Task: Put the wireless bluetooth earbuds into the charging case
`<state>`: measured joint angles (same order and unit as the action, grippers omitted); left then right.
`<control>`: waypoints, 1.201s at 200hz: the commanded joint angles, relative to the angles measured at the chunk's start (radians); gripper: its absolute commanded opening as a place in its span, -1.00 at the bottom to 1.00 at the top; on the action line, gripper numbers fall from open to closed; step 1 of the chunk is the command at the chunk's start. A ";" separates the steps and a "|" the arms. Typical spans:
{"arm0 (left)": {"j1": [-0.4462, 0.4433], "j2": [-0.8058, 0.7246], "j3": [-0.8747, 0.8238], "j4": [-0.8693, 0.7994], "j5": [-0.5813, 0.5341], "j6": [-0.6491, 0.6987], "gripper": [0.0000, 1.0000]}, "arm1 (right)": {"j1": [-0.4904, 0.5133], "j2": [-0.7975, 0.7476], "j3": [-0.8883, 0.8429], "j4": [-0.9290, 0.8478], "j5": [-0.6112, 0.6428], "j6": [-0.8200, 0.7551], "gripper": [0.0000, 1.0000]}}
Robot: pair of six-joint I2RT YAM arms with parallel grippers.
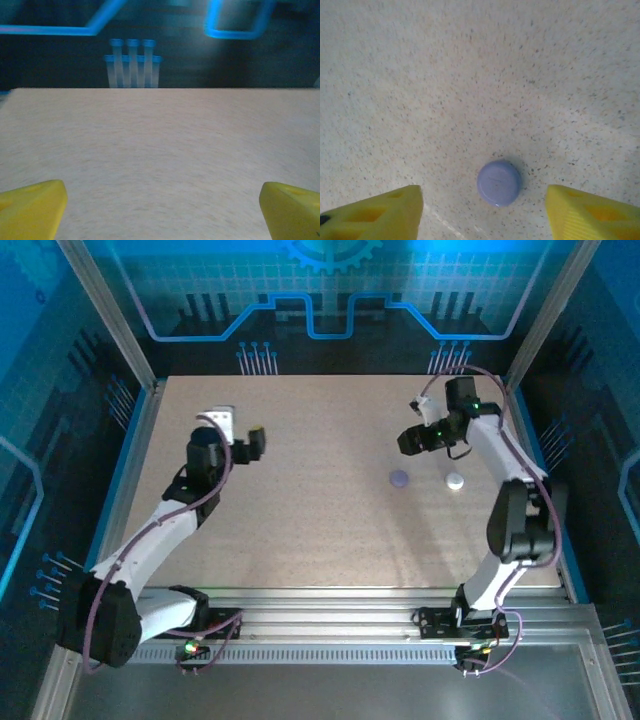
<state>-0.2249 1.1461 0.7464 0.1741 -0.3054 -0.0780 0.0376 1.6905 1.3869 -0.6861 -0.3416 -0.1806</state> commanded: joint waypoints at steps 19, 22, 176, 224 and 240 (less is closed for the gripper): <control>0.073 -0.007 -0.183 0.117 -0.256 -0.054 0.98 | -0.022 -0.149 -0.298 0.414 0.093 0.150 0.99; 0.074 -0.003 -0.194 0.125 -0.264 -0.047 0.98 | -0.023 -0.162 -0.320 0.435 0.104 0.157 0.99; 0.197 0.431 -0.422 0.903 0.026 0.052 0.98 | 0.024 -0.318 -0.916 1.275 0.348 0.147 0.99; 0.208 0.404 -0.391 0.794 0.053 0.032 0.98 | 0.038 -0.194 -0.972 1.468 0.361 0.130 0.99; 0.208 0.405 -0.393 0.801 0.055 0.032 0.98 | 0.035 -0.193 -0.975 1.472 0.355 0.132 0.99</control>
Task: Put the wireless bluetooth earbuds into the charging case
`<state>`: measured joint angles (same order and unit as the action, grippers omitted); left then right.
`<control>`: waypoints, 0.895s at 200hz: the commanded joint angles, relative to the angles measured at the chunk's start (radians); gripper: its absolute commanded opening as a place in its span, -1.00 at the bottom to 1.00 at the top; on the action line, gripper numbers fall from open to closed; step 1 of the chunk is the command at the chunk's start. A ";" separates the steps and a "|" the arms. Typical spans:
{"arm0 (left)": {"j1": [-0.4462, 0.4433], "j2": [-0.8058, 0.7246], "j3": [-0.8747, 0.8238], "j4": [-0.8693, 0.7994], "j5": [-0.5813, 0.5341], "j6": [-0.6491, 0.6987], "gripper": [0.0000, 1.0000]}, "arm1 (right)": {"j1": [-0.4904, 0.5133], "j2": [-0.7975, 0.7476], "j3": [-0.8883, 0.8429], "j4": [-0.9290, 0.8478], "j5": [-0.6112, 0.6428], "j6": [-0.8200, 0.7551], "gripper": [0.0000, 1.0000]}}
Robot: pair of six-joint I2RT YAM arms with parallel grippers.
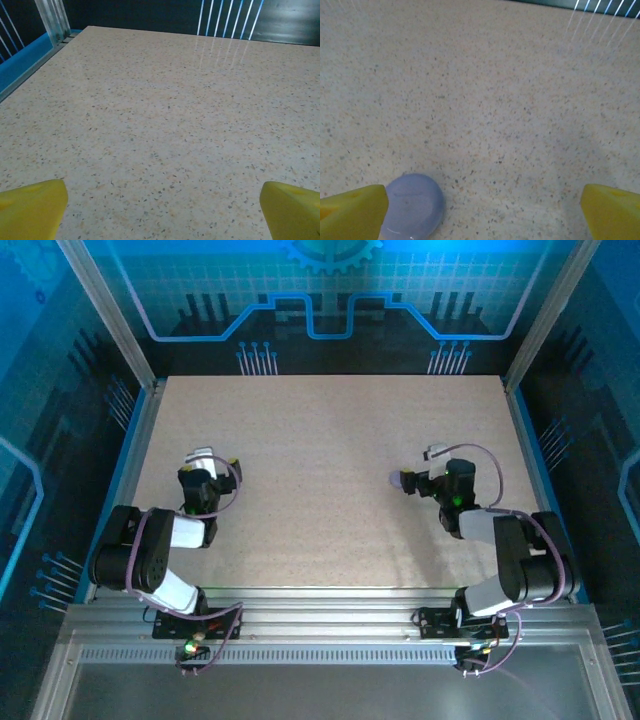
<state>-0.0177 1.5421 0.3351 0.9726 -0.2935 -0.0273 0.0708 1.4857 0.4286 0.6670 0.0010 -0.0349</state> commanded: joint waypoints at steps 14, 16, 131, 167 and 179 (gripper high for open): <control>0.001 0.009 0.018 0.006 0.042 -0.019 0.98 | 0.000 0.013 -0.014 0.115 0.008 -0.012 0.99; 0.001 0.009 0.018 0.005 0.042 -0.019 0.98 | -0.001 0.015 -0.013 0.113 0.008 -0.010 0.99; -0.001 0.009 0.021 -0.001 0.050 -0.013 0.98 | -0.033 0.021 0.010 0.077 -0.006 0.026 0.99; -0.001 0.009 0.024 -0.005 0.059 -0.008 0.98 | -0.032 0.021 0.009 0.077 -0.006 0.026 0.99; -0.002 0.009 0.024 -0.006 0.060 -0.009 0.98 | -0.032 0.021 0.009 0.077 -0.005 0.026 0.99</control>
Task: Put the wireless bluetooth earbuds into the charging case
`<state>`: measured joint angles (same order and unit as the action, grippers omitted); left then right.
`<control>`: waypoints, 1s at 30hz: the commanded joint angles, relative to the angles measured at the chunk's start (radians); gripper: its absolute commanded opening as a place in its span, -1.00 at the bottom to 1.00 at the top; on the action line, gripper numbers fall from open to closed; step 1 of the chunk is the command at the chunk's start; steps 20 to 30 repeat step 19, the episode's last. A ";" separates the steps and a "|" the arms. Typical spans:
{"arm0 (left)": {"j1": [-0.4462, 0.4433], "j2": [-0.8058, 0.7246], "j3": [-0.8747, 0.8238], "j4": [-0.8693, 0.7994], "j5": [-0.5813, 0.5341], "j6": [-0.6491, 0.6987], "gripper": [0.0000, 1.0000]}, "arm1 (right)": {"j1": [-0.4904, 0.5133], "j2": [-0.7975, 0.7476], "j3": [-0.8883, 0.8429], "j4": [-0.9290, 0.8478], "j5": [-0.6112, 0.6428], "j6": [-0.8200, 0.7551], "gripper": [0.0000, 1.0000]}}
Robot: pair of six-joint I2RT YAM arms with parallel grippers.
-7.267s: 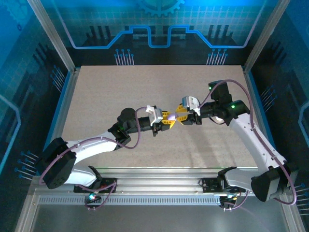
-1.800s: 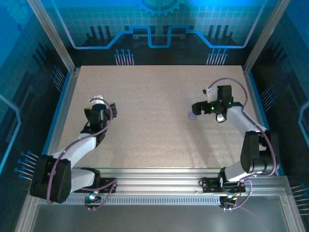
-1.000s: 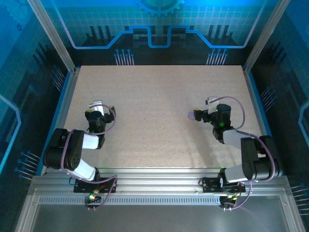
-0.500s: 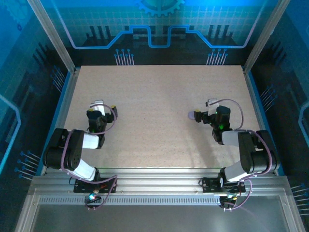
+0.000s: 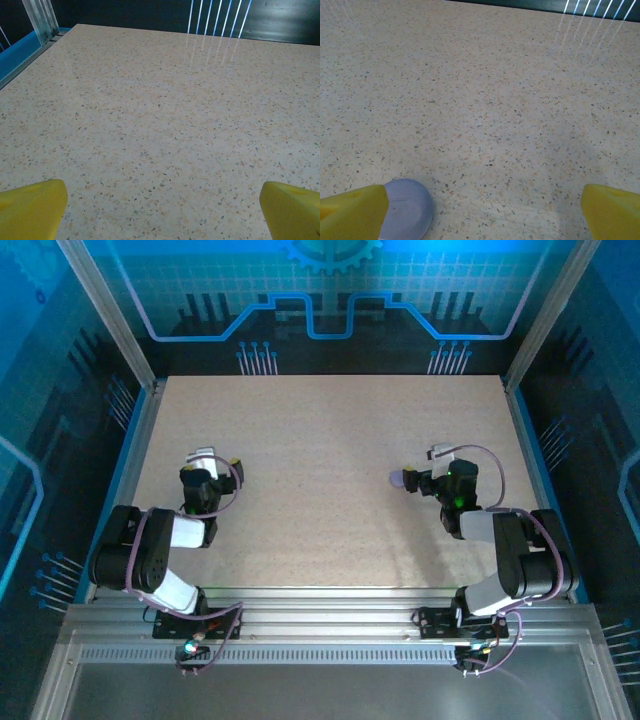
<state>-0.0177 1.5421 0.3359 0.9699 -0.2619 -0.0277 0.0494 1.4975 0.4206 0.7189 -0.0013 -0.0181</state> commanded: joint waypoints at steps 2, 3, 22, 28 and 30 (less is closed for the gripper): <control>-0.002 0.009 0.023 -0.004 0.027 -0.009 0.98 | -0.009 0.009 0.017 0.026 0.000 0.008 0.99; -0.002 0.009 0.023 -0.004 0.027 -0.009 0.98 | -0.009 0.009 0.018 0.026 0.001 0.007 0.99; 0.000 0.009 0.031 -0.017 0.064 0.006 0.98 | -0.008 0.008 0.017 0.025 0.002 0.007 0.99; 0.000 0.009 0.031 -0.017 0.064 0.006 0.98 | -0.008 0.008 0.017 0.025 0.002 0.007 0.99; 0.000 0.009 0.031 -0.017 0.064 0.006 0.98 | -0.008 0.008 0.017 0.025 0.002 0.007 0.99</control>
